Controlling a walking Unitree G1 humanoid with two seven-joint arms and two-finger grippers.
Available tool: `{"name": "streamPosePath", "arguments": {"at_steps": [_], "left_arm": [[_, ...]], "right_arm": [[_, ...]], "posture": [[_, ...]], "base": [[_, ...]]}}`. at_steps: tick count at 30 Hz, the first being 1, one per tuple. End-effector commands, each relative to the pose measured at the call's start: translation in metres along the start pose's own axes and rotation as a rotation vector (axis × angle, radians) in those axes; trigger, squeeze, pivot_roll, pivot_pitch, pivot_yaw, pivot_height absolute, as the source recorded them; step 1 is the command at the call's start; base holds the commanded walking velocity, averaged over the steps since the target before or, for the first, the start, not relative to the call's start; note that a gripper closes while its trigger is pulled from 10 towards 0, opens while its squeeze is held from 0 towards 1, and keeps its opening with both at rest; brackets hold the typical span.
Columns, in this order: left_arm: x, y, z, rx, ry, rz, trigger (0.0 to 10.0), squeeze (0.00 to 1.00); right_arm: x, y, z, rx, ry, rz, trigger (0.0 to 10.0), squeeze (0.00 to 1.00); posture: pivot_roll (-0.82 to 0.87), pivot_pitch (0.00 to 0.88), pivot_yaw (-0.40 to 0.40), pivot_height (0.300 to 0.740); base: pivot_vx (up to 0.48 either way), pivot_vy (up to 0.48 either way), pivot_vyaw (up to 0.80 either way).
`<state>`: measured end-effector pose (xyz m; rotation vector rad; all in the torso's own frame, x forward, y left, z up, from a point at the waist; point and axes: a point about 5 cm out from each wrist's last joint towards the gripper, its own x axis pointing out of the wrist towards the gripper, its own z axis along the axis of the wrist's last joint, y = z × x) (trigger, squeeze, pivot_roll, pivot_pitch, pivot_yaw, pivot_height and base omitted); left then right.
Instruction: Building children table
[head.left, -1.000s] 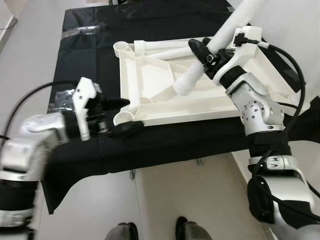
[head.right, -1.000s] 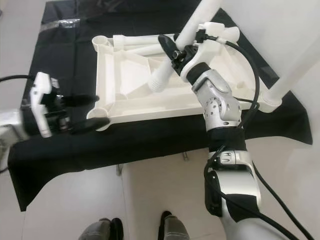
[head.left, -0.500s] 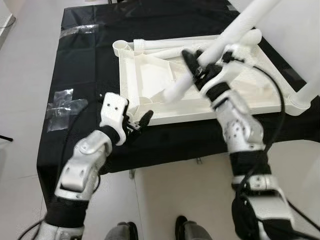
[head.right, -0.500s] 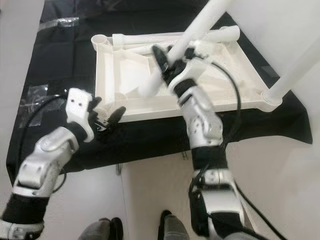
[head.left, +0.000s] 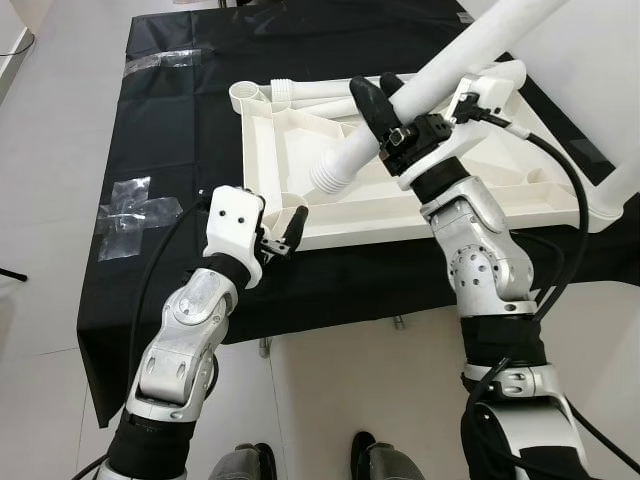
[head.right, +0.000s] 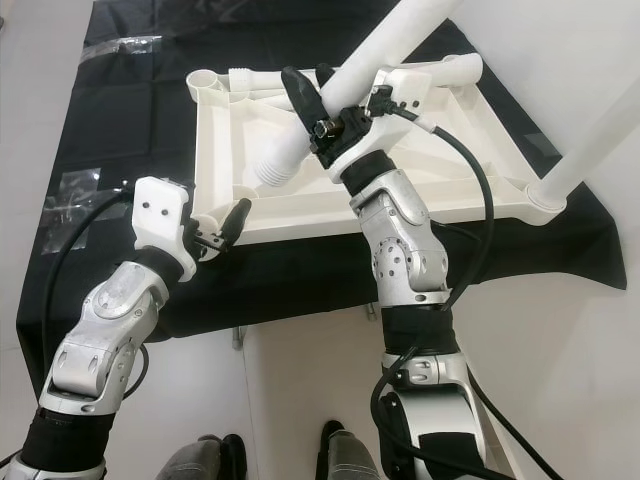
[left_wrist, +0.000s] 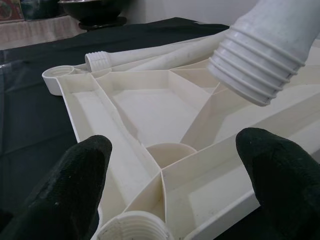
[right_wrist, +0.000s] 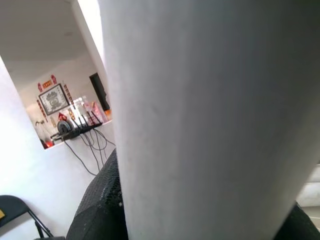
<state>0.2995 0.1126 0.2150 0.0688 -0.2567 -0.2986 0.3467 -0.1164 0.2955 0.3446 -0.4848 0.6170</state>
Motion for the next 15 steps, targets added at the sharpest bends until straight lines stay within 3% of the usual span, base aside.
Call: {"name": "streamPosePath", "arguments": {"at_steps": [1, 7, 15], "left_arm": [[-0.001, -0.001, -0.001, -0.011, -0.004, -0.005, 10.0, 0.00], [-0.008, 0.000, -0.008, -0.061, 0.021, -0.014, 10.0, 0.00], [-0.011, 0.000, -0.012, -0.022, 0.044, -0.012, 10.0, 0.00]], "right_arm": [[-0.003, 0.002, 0.001, -0.024, -0.006, 0.022, 10.0, 0.00], [-0.010, -0.001, -0.001, -0.061, 0.024, 0.012, 10.0, 0.00], [-0.018, -0.002, -0.008, -0.076, 0.057, -0.005, 10.0, 0.00]], "posture": [[0.01, 0.217, -0.021, 0.740], [0.01, 0.219, -0.019, 0.740], [0.01, 0.220, -0.018, 0.740]], "base": [[0.000, 0.000, 0.00], [0.000, 0.000, 0.00], [0.000, 0.397, 0.00]]}}
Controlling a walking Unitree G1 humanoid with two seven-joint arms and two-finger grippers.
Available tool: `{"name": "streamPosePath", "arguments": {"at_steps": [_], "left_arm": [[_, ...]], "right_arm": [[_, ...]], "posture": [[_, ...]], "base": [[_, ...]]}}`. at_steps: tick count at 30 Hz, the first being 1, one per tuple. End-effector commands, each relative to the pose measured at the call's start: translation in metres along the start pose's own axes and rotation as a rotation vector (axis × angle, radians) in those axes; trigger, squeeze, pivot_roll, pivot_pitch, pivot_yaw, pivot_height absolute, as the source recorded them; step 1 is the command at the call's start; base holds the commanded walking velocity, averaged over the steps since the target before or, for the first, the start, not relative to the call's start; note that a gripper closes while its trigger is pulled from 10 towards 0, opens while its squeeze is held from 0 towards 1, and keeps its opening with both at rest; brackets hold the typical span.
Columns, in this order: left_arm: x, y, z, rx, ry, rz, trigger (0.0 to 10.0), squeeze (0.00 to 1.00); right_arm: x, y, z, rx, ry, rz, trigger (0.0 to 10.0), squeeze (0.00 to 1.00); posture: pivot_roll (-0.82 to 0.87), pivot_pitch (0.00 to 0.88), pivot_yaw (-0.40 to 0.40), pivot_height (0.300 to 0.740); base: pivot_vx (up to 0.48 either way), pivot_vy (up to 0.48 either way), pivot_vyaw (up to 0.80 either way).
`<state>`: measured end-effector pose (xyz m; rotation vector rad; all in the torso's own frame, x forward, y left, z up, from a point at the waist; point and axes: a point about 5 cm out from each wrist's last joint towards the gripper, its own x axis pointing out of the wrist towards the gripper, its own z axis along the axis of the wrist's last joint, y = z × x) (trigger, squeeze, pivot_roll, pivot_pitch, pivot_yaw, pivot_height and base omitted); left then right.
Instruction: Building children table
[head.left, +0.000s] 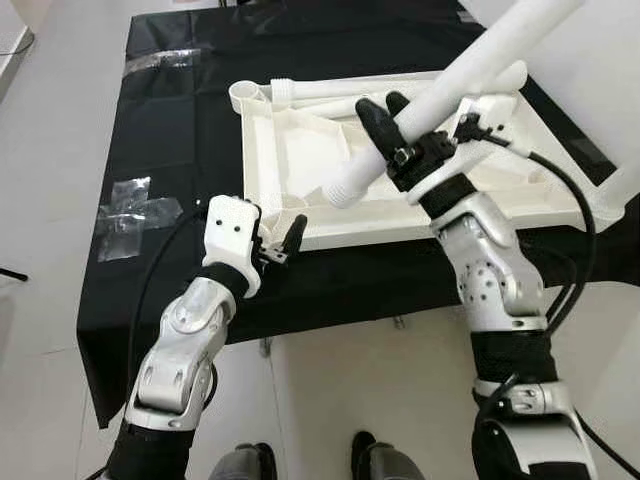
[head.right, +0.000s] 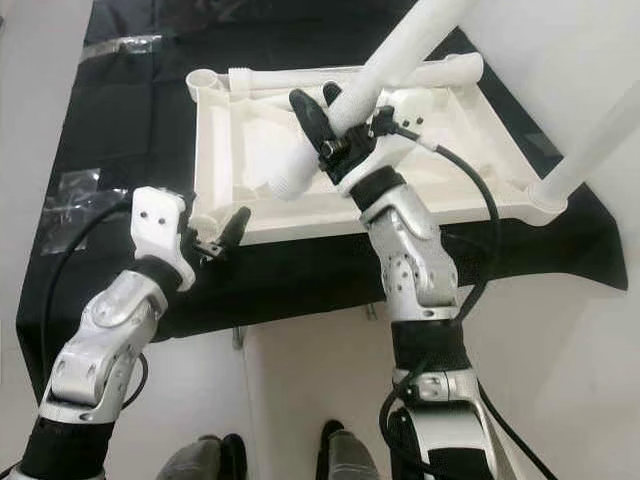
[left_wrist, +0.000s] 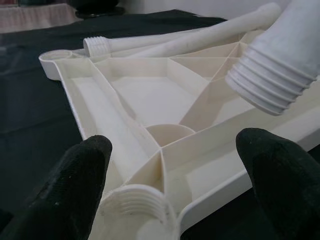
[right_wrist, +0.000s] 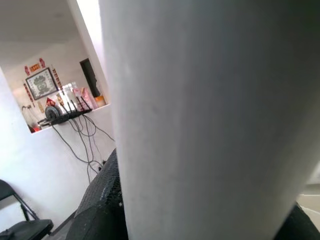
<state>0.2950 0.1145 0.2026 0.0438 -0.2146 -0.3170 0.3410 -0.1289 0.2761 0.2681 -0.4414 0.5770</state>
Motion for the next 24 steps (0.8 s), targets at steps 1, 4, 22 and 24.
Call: {"name": "streamPosePath", "arguments": {"at_steps": [1, 4, 22, 24], "left_arm": [[-0.004, 0.001, -0.002, 0.011, 0.007, 0.004, 10.0, 0.00], [-0.002, 0.001, -0.001, 0.022, -0.001, 0.007, 10.0, 0.00], [-0.024, -0.020, -0.039, 0.041, 0.134, -0.106, 10.0, 0.00], [-0.030, -0.022, -0.045, 0.042, 0.151, -0.145, 10.0, 0.00]], "right_arm": [[0.002, 0.007, 0.002, -0.009, -0.004, 0.027, 10.0, 0.00], [0.004, 0.007, 0.002, -0.009, -0.007, 0.021, 10.0, 0.00], [0.001, 0.008, -0.002, -0.121, 0.038, 0.045, 10.0, 0.00], [0.002, 0.008, -0.003, -0.136, 0.047, 0.055, 10.0, 0.00]], "posture": [[0.01, 0.220, -0.018, 0.740], [0.01, 0.217, -0.018, 0.740], [0.03, 0.221, -0.012, 0.740], [0.03, 0.221, -0.016, 0.740]], "base": [[0.000, 0.480, 0.00], [0.000, 0.480, 0.00], [0.000, 0.027, 0.00], [0.000, 0.000, 0.00]]}}
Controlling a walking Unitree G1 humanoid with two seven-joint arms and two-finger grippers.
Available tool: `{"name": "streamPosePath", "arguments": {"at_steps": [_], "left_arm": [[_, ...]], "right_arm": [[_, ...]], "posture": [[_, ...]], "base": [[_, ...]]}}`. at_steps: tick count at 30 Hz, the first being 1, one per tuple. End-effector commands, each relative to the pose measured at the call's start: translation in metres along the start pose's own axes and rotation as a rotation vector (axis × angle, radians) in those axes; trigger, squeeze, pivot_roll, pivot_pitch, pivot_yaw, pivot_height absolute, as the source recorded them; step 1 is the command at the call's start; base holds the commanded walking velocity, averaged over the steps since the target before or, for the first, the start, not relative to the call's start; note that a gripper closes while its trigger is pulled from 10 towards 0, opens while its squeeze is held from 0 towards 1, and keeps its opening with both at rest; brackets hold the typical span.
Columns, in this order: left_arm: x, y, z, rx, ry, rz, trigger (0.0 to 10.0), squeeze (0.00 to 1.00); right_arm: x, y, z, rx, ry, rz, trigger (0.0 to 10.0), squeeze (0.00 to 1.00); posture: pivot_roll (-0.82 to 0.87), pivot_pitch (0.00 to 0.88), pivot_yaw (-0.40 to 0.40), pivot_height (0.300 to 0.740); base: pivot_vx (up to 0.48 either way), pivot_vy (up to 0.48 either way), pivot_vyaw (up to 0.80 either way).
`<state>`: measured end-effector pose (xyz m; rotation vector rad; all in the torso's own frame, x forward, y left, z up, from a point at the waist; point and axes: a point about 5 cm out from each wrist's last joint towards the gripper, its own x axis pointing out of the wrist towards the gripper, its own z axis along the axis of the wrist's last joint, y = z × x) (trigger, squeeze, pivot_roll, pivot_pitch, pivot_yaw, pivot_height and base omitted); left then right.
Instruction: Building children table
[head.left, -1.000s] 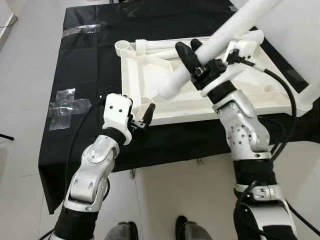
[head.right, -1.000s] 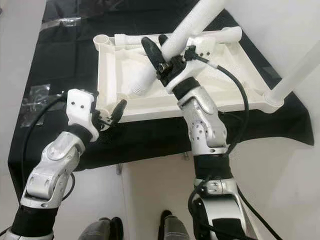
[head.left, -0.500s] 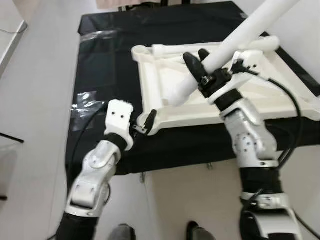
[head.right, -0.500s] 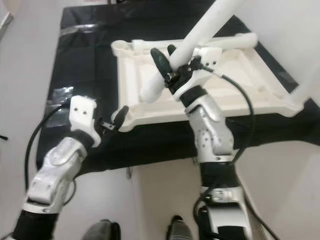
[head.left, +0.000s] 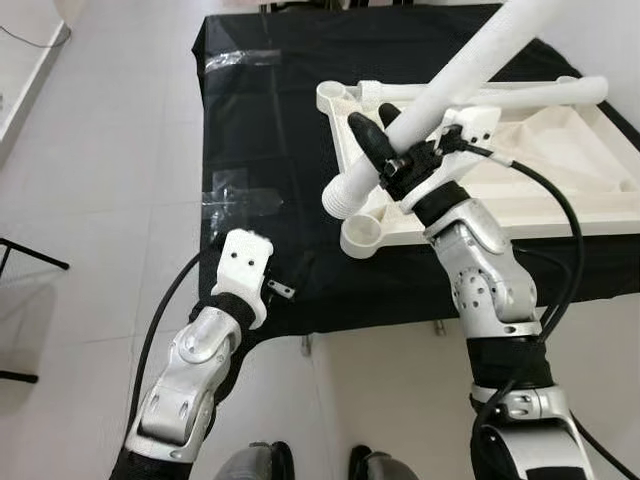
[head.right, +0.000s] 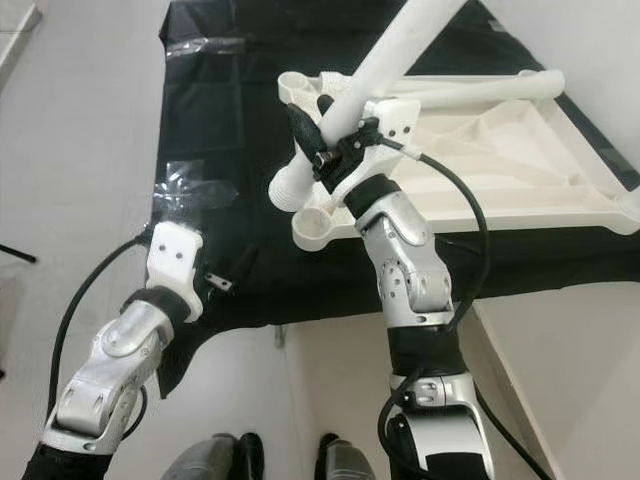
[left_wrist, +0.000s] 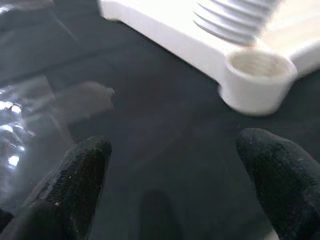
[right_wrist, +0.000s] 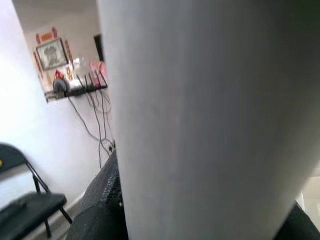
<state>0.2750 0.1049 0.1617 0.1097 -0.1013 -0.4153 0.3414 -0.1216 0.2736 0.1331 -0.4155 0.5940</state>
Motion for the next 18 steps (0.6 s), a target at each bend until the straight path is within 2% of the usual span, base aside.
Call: {"name": "streamPosePath", "arguments": {"at_steps": [1, 2, 6, 13, 18], "left_arm": [[-0.0042, -0.0051, -0.0098, 0.006, 0.033, -0.039, 10.0, 0.00], [-0.0062, -0.0051, -0.0110, -0.033, 0.031, -0.044, 10.0, 0.00], [-0.0070, -0.0050, -0.0117, -0.075, 0.032, -0.038, 10.0, 0.00], [-0.0049, -0.0083, -0.0112, -0.077, 0.035, -0.038, 10.0, 0.00], [-0.0018, -0.0061, -0.0038, -0.078, -0.015, -0.008, 10.0, 0.00]], "right_arm": [[-0.0009, 0.0021, 0.0021, -0.024, -0.019, 0.015, 10.0, 0.00], [-0.0005, 0.0015, 0.0024, -0.018, -0.019, 0.013, 10.0, 0.00], [-0.0004, 0.0013, 0.0024, -0.018, -0.017, 0.013, 10.0, 0.00], [-0.0004, 0.0043, 0.0009, -0.013, -0.011, 0.031, 10.0, 0.00], [0.0002, 0.0067, 0.0011, -0.013, -0.014, 0.049, 10.0, 0.00]], "posture": [[0.03, 0.221, -0.016, 0.740], [0.03, 0.221, -0.016, 0.740], [0.02, 0.219, -0.018, 0.740], [0.02, 0.219, -0.018, 0.740], [0.02, 0.219, -0.018, 0.740]], "base": [[0.000, 0.000, 0.00], [0.000, 0.000, 0.00], [0.000, 0.000, 0.00], [0.000, -0.455, 0.00], [0.000, 0.000, 0.00]]}}
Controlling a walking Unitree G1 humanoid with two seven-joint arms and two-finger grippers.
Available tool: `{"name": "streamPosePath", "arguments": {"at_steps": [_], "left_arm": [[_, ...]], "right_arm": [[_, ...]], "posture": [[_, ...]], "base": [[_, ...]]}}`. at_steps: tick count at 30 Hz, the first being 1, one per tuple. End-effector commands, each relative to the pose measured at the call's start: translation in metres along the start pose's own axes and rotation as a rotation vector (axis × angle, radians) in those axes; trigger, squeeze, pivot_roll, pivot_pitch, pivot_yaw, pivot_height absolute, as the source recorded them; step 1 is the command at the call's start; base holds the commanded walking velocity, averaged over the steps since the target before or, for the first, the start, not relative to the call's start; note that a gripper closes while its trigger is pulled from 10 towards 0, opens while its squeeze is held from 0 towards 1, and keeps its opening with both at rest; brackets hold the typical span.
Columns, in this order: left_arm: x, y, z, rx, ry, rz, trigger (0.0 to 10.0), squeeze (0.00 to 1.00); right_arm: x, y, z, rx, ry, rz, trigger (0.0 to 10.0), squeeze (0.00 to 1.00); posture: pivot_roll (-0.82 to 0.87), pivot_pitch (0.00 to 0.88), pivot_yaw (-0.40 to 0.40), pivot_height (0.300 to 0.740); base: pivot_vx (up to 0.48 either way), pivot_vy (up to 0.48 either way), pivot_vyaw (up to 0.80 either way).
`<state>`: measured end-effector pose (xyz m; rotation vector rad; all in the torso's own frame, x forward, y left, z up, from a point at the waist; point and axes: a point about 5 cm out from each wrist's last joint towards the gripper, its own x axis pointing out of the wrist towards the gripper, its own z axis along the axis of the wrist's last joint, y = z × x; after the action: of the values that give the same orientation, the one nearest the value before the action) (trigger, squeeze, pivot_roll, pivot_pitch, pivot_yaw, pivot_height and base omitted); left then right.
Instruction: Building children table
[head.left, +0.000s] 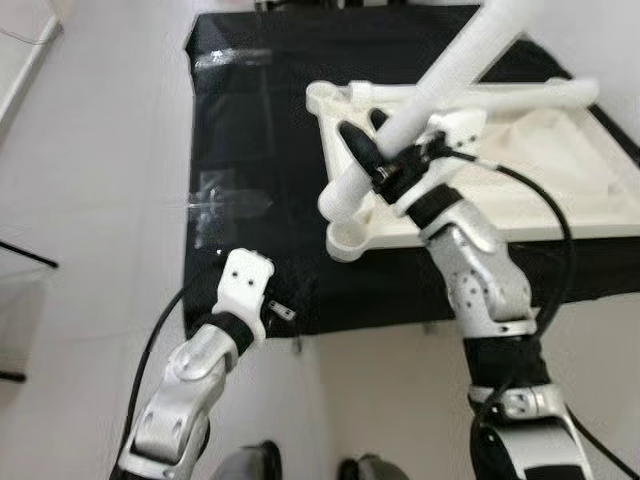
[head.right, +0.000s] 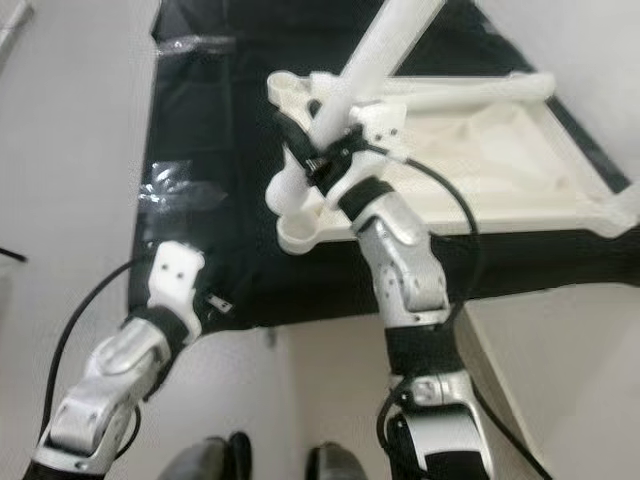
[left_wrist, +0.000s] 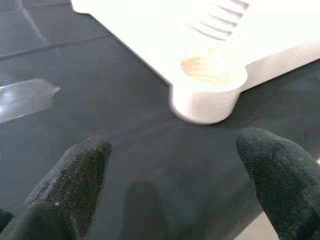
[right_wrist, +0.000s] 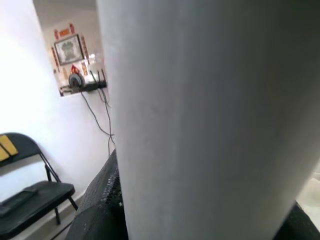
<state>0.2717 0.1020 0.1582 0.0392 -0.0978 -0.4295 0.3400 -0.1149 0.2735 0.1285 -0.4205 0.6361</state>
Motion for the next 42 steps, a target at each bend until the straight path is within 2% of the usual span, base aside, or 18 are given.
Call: {"name": "streamPosePath", "arguments": {"at_steps": [1, 7, 10, 16, 17, 22, 24, 25, 26, 28, 30, 32, 37, 38, 39, 40, 41, 42], "left_arm": [[0.000, -0.002, -0.001, -0.009, -0.003, 0.003, 10.0, 0.00], [0.002, 0.001, 0.006, -0.009, -0.021, 0.009, 10.0, 0.00], [0.003, -0.003, 0.018, 0.016, -0.074, -0.035, 10.0, 0.00], [0.004, -0.009, 0.021, 0.018, -0.077, -0.083, 10.0, 0.00], [0.003, -0.014, 0.018, 0.016, -0.062, -0.130, 10.0, 0.00], [0.001, -0.017, 0.012, 0.036, -0.035, -0.154, 10.0, 0.00], [-0.002, -0.020, 0.002, 0.054, 0.009, -0.170, 10.0, 0.00], [-0.002, -0.020, 0.002, 0.054, 0.009, -0.170, 10.0, 0.00], [-0.004, -0.020, -0.003, 0.061, 0.028, -0.165, 10.0, 0.00], [-0.004, -0.020, -0.003, 0.061, 0.028, -0.165, 10.0, 0.00], [-0.007, -0.019, -0.007, 0.069, 0.044, -0.144, 10.0, 0.00], [-0.007, -0.019, -0.007, 0.067, 0.044, -0.136, 10.0, 0.00], [-0.006, -0.019, 0.019, 0.008, -0.047, -0.149, 10.0, 0.00], [-0.008, -0.021, 0.050, -0.047, -0.153, -0.264, 10.0, 0.00], [-0.008, -0.021, 0.050, -0.047, -0.153, -0.264, 10.0, 0.00], [-0.011, -0.020, 0.068, -0.069, -0.208, -0.331, 10.0, 0.00], [-0.011, -0.020, 0.068, -0.069, -0.208, -0.331, 10.0, 0.00], [-0.014, -0.021, 0.082, -0.076, -0.248, -0.396, 10.0, 0.00]], "right_arm": [[-0.002, 0.000, 0.002, -0.016, -0.012, 0.007, 10.0, 0.00], [-0.003, 0.000, 0.000, -0.015, -0.004, 0.001, 10.0, 0.00], [-0.003, -0.002, 0.000, 0.000, -0.008, -0.013, 10.0, 0.00], [-0.003, -0.002, 0.001, 0.002, -0.013, -0.002, 10.0, 0.00], [-0.003, -0.001, 0.002, 0.003, -0.018, 0.024, 10.0, 0.00], [0.000, 0.004, 0.004, -0.031, -0.004, 0.113, 10.0, 0.00], [0.005, 0.015, 0.005, -0.085, 0.040, 0.281, 10.0, 0.00], [0.005, 0.015, 0.005, -0.085, 0.040, 0.281, 10.0, 0.00], [0.010, 0.020, 0.001, -0.124, 0.082, 0.360, 10.0, 0.00], [0.010, 0.020, 0.001, -0.124, 0.082, 0.360, 10.0, 0.00], [0.019, 0.023, -0.005, -0.157, 0.138, 0.443, 10.0, 0.00], [0.021, 0.023, -0.005, -0.155, 0.144, 0.457, 10.0, 0.00], [0.024, 0.019, 0.005, -0.125, 0.107, 0.478, 10.0, 0.00], [0.016, 0.012, 0.006, -0.190, 0.161, 0.509, 10.0, 0.00], [0.016, 0.012, 0.006, -0.190, 0.161, 0.509, 10.0, 0.00], [0.010, 0.008, 0.006, -0.216, 0.201, 0.531, 10.0, 0.00], [0.010, 0.008, 0.006, -0.216, 0.201, 0.531, 10.0, 0.00], [0.005, 0.003, 0.006, -0.222, 0.242, 0.547, 10.0, 0.00]], "posture": [[0.02, 0.219, -0.018, 0.740], [0.02, 0.215, -0.018, 0.740], [0.03, 0.209, -0.020, 0.740], [0.03, 0.203, -0.019, 0.740], [0.03, 0.203, -0.017, 0.740], [0.03, 0.203, -0.014, 0.740], [0.03, 0.207, -0.015, 0.740], [0.03, 0.207, -0.015, 0.740], [0.03, 0.216, -0.023, 0.740], [0.03, 0.216, -0.023, 0.740], [0.04, 0.231, -0.036, 0.740], [0.05, 0.236, -0.039, 0.740], [0.05, 0.258, -0.046, 0.740], [0.05, 0.258, -0.046, 0.740], [0.05, 0.258, -0.046, 0.740], [0.05, 0.254, -0.044, 0.740], [0.05, 0.254, -0.044, 0.740], [0.05, 0.253, -0.043, 0.740]], "base": [[0.000, 0.000, 0.00], [0.000, 0.000, 0.00], [0.000, 0.000, 0.00], [0.000, 0.000, 0.00], [0.000, 0.000, 0.00], [0.000, 0.000, 0.00], [0.000, 0.000, 0.00], [0.000, 0.000, 0.00], [0.000, 0.000, 0.00], [0.000, 0.000, 0.00], [0.000, 0.000, 0.00], [0.000, 0.000, 0.00], [0.000, 0.000, 0.00], [0.000, 0.000, 0.00], [0.000, 0.000, 0.00], [0.000, 0.000, 0.00], [0.000, 0.000, 0.00], [0.000, 0.000, 0.00]]}}
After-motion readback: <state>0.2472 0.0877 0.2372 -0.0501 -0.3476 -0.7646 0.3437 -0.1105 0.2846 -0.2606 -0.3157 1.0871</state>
